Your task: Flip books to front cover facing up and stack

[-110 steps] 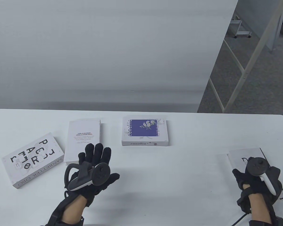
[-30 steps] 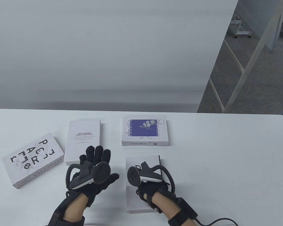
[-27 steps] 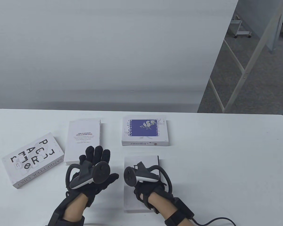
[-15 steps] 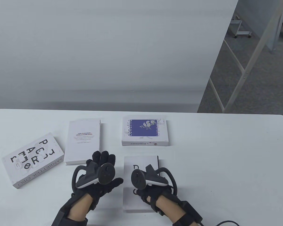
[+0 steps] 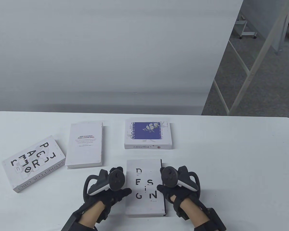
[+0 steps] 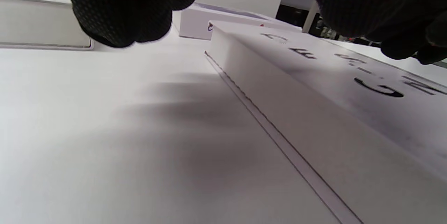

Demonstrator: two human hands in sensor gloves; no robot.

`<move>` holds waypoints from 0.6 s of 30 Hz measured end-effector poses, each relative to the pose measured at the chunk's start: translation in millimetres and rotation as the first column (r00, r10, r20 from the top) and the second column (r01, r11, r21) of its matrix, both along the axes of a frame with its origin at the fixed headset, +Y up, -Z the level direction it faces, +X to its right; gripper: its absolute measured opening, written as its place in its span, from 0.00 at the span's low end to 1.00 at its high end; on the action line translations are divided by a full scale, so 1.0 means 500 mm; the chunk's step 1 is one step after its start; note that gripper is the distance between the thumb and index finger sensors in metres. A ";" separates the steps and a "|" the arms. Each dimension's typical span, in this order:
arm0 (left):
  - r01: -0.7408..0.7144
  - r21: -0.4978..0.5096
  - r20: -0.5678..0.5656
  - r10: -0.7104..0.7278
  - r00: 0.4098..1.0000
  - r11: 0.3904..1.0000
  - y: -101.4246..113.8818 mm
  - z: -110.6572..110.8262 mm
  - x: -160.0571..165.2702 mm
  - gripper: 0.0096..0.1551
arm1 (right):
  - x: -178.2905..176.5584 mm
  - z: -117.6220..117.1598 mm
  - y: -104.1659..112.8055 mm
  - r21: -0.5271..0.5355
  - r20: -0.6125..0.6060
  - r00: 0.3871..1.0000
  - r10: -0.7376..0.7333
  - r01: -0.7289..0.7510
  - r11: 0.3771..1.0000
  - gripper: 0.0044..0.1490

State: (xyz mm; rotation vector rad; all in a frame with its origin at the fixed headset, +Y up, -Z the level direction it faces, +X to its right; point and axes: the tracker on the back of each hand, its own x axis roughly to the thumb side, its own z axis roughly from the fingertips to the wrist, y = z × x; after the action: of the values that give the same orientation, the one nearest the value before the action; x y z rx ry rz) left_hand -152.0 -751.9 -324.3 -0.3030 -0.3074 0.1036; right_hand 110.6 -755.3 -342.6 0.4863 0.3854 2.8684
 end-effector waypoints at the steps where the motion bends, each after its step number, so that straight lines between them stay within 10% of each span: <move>1: -0.004 -0.009 -0.017 0.004 1.000 1.000 -0.006 -0.001 0.000 0.58 | 0.004 -0.002 -0.004 -0.002 0.011 1.000 -0.009 0.009 1.000 0.49; 18: -0.290 -0.129 -0.157 0.269 0.950 0.948 -0.054 -0.010 0.001 0.45 | 0.010 -0.024 -0.060 -0.114 0.039 0.997 -0.066 0.070 0.991 0.45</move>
State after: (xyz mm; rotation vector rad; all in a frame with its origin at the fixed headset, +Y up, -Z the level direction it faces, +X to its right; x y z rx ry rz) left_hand -151.3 -778.9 -329.1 -0.3993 -0.2044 0.4283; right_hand 115.8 -785.2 -354.5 0.4188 0.5141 2.7660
